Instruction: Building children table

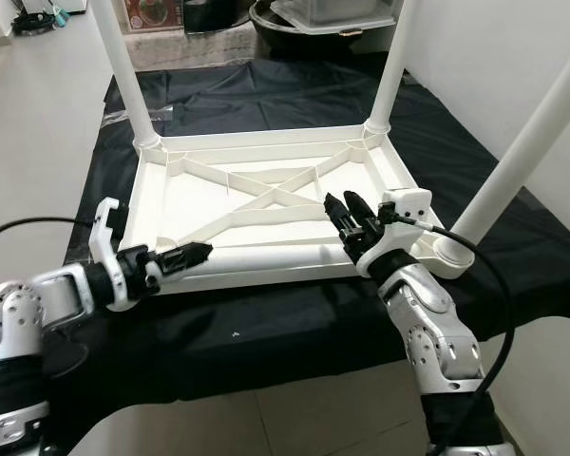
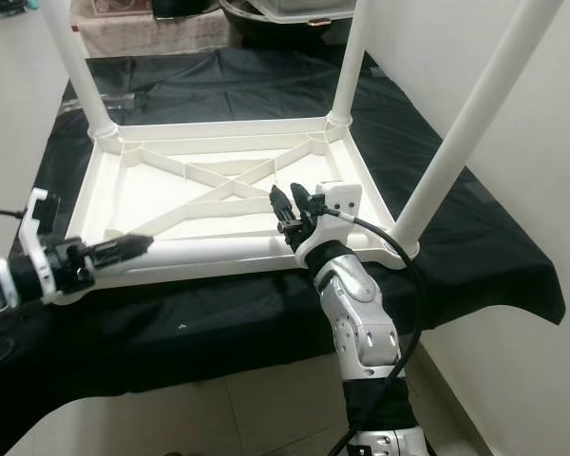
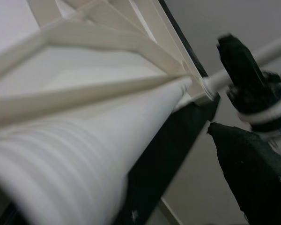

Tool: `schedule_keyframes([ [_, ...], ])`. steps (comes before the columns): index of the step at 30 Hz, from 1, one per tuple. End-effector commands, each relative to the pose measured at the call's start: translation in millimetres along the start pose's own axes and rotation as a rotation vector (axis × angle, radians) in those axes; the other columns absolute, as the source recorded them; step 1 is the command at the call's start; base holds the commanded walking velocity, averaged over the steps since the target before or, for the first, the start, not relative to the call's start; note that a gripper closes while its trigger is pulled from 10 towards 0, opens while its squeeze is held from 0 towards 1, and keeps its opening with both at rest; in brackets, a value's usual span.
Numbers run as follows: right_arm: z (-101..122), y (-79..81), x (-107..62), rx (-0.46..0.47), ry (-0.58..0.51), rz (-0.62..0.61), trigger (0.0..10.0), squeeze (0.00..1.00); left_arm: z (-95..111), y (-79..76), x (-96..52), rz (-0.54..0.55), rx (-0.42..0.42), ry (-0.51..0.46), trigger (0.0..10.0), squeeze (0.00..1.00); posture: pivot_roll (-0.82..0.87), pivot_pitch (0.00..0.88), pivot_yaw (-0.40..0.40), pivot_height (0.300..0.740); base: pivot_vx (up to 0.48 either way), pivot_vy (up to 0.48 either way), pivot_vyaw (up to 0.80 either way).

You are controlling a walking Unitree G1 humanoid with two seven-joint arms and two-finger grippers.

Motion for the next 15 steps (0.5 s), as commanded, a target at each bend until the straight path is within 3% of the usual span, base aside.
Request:
schedule_keyframes([
  [1,-3.9,1.7,-0.4,0.019,0.013,0.003,10.0,0.0,-9.6,-3.7,-7.3,-0.054,-0.005,0.055,10.0,0.0,0.09,0.164,-0.061,0.74,0.0,0.0,0.0],
  [8,-3.9,2.0,-0.5,0.019,0.012,0.002,10.0,0.0,-25.2,-1.5,-15.8,-0.091,-0.016,0.14,10.0,0.0,0.09,0.164,-0.059,0.74,0.0,0.0,0.0],
  [9,-4.0,1.7,-0.6,0.018,0.012,0.001,10.0,0.0,-27.2,1.1,-14.3,-0.083,-0.014,0.15,4.7,0.0,0.09,0.162,-0.057,0.74,0.0,0.0,0.0],
  [12,-4.0,1.7,-0.6,0.018,0.012,0.001,10.0,0.0,-27.2,1.1,-14.3,-0.083,-0.014,0.15,4.7,0.0,0.09,0.162,-0.057,0.74,0.0,0.0,0.0],
  [13,-3.8,1.6,-0.7,0.017,0.012,0.0,10.0,0.0,-25.9,3.4,-12.8,-0.076,-0.016,0.141,0.0,0.0,0.08,0.161,-0.055,0.74,0.0,0.0,0.0],
  [15,-3.7,1.5,-0.8,0.016,0.011,-0.001,10.0,0.0,-24.3,4.9,-12.2,-0.072,-0.017,0.133,0.0,0.0,0.08,0.161,-0.055,0.74,0.0,0.0,0.0],
])
Point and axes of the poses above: a point about 5 cm out from each wrist's last joint towards the gripper, its own x axis pointing out of the wrist towards the gripper, its own z axis along the axis of the wrist's last joint, y = z × x, the point moved 5 cm from there along x, pointing out of the wrist towards the gripper, and after that the axes turned 15 degrees about -x, right-handed, at the moved point
